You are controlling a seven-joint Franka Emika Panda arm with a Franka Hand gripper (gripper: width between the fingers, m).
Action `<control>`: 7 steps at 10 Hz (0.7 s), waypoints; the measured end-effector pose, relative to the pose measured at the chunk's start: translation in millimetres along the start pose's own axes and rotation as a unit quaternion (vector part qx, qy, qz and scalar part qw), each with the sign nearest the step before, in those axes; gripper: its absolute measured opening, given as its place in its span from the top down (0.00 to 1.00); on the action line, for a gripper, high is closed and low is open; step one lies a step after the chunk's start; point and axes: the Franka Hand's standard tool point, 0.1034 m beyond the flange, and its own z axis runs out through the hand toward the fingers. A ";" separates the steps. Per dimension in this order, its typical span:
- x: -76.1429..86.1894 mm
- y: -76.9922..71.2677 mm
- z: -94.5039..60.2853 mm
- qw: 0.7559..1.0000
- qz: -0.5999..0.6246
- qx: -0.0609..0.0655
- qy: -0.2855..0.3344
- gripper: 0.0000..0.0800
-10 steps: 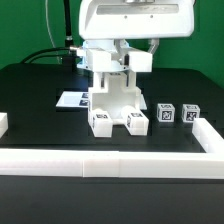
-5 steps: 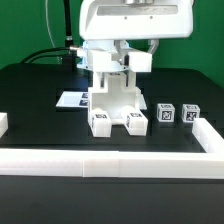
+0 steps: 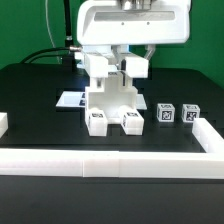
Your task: Assemble chair
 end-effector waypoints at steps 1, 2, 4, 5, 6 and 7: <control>-1.1 0.4 2.9 1.000 0.000 -0.001 -0.003 0.64; -3.5 1.1 7.6 1.000 -0.001 -0.002 -0.008 0.64; -6.6 3.1 15.7 1.000 -0.005 -0.004 -0.016 0.64; -7.3 5.1 19.5 1.000 -0.007 -0.005 -0.019 0.64; -8.4 7.8 24.0 1.000 -0.009 -0.006 -0.023 0.64; -8.1 9.5 26.9 1.000 -0.008 -0.008 -0.025 0.64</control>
Offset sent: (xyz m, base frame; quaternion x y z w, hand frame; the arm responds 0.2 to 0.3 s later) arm 0.0064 -0.0002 -0.0110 0.0117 -0.0011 -0.0162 0.9998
